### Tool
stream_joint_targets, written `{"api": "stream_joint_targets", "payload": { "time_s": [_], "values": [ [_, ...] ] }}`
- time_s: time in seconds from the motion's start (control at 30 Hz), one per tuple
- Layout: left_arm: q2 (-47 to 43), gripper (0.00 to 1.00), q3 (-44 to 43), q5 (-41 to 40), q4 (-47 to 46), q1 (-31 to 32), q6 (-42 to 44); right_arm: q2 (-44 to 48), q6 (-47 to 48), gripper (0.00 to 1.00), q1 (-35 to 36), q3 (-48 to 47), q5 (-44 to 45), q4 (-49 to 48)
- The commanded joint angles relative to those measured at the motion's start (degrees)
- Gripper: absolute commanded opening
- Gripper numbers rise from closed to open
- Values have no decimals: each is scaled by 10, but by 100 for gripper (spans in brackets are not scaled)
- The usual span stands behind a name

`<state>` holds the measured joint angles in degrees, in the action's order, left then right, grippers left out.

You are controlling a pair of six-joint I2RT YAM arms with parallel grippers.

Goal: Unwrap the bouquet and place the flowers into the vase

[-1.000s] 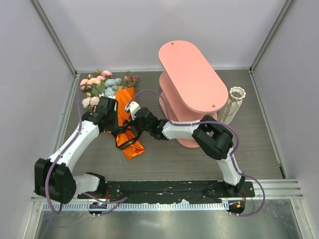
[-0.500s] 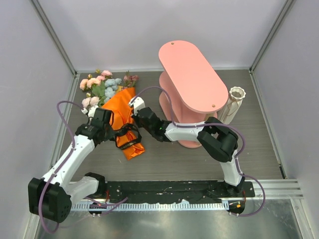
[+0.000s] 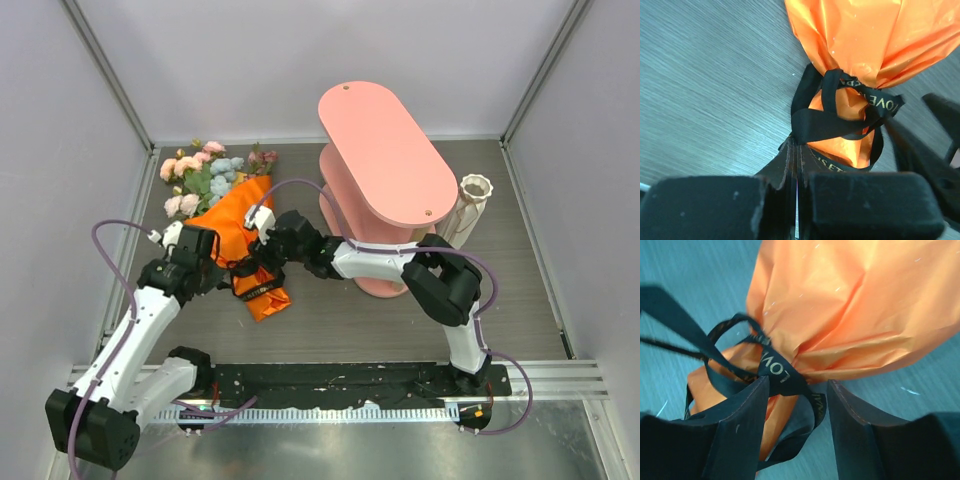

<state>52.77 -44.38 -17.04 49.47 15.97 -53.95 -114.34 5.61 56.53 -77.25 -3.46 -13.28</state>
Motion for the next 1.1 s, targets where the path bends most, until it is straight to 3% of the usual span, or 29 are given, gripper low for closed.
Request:
{"api": "stream_joint_targets", "payload": {
  "time_s": [0.0, 0.23, 0.33, 0.37, 0.43, 0.5, 0.63, 0.7, 0.73, 0.8, 0.83, 0.87, 0.9, 0.97, 1.07],
  "values": [
    [-19, 0, -47, -68, 61, -4, -32, 22, 36, 57, -2, 0, -93, 27],
    [-77, 0, -47, -118, 76, -4, -31, -19, 50, 61, -1, -37, -62, 30],
    [-86, 0, -58, -144, 80, -4, -11, -19, 42, 50, -1, -34, -52, 18],
    [-88, 0, -61, -153, 84, -4, -6, -19, 40, 39, -1, -36, -46, 19],
    [-87, 0, -75, -191, 95, -4, -2, -15, 35, 28, -1, -33, -30, 9],
    [-86, 0, -80, -222, 115, -4, -1, -1, 24, 25, -2, -18, -14, -11],
    [-83, 0, -94, -316, 166, -4, -16, 30, -6, 55, -2, -18, -75, 22],
    [-85, 2, -99, -331, 178, -5, -40, 37, -23, 58, -1, -25, -122, 52],
    [-87, 16, -101, -334, 178, -5, -45, 38, -31, 58, -1, -27, -132, 53],
    [-93, 36, -103, -335, 172, -5, -50, 38, -44, 55, -1, -26, -115, 45],
    [-96, 52, -104, -332, 159, -5, -48, 32, -46, 41, -1, -26, -87, 43],
    [-97, 57, -105, -315, 146, -4, -27, 27, -46, 33, -2, -32, -79, 58],
    [-103, 60, -108, -298, 129, -5, 0, 21, -46, 25, -2, -50, -77, 69],
    [-108, 61, -111, -227, 69, -5, 72, 4, -46, 25, -2, -70, -81, 94],
    [-116, 61, -103, -140, -26, -5, 120, -24, -54, 36, -4, -113, -73, 121]
  ]
}}
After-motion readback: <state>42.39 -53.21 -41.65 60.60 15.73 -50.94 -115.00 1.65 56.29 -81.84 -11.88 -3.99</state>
